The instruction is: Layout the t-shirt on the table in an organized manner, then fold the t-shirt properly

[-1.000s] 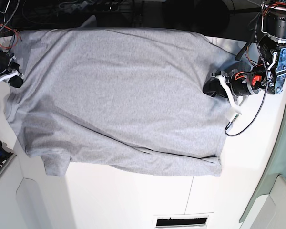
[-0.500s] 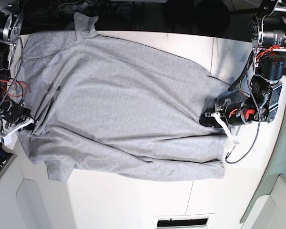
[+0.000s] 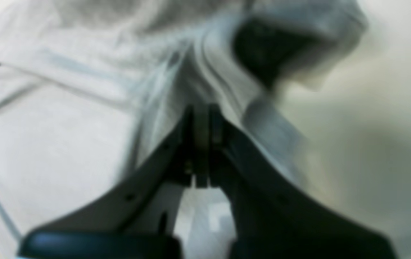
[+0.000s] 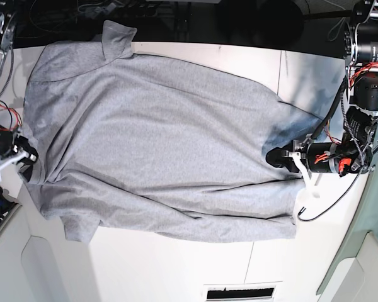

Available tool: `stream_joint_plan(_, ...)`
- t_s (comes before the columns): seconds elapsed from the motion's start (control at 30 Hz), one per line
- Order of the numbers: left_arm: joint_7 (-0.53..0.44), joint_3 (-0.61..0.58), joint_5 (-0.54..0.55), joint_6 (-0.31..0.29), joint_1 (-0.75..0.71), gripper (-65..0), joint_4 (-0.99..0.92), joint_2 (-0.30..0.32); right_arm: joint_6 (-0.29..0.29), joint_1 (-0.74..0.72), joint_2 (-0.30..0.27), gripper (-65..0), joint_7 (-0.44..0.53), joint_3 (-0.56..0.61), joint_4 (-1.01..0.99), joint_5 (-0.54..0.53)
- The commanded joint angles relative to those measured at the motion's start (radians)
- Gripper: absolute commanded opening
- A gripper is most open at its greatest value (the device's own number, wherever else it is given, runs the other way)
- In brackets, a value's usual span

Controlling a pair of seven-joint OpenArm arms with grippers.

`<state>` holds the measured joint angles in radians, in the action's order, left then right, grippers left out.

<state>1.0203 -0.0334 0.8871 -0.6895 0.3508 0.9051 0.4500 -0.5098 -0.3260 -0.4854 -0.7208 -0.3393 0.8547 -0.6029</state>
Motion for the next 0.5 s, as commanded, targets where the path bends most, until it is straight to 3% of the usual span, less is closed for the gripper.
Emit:
stream_joint_plan(0.0,0.001,0.005,0.019,-0.009,-0.001,-56.6,0.035,0.037,-0.016,0.029,-0.025,-65.0,0.002,-0.026,0.049,-0.026)
stream_joint_plan(0.23,-0.003,0.005,0.055,-0.009,-0.102,-56.6,0.106,0.092,-0.051,0.27,-0.015,-65.0,0.002,-0.099,0.227,-0.12)
stream_joint_plan(0.47,-0.04,0.018,0.025,-0.009,-0.214,-56.6,0.106,0.111,-0.063,0.335,0.045,-65.0,-0.013,-0.093,0.225,-0.073)
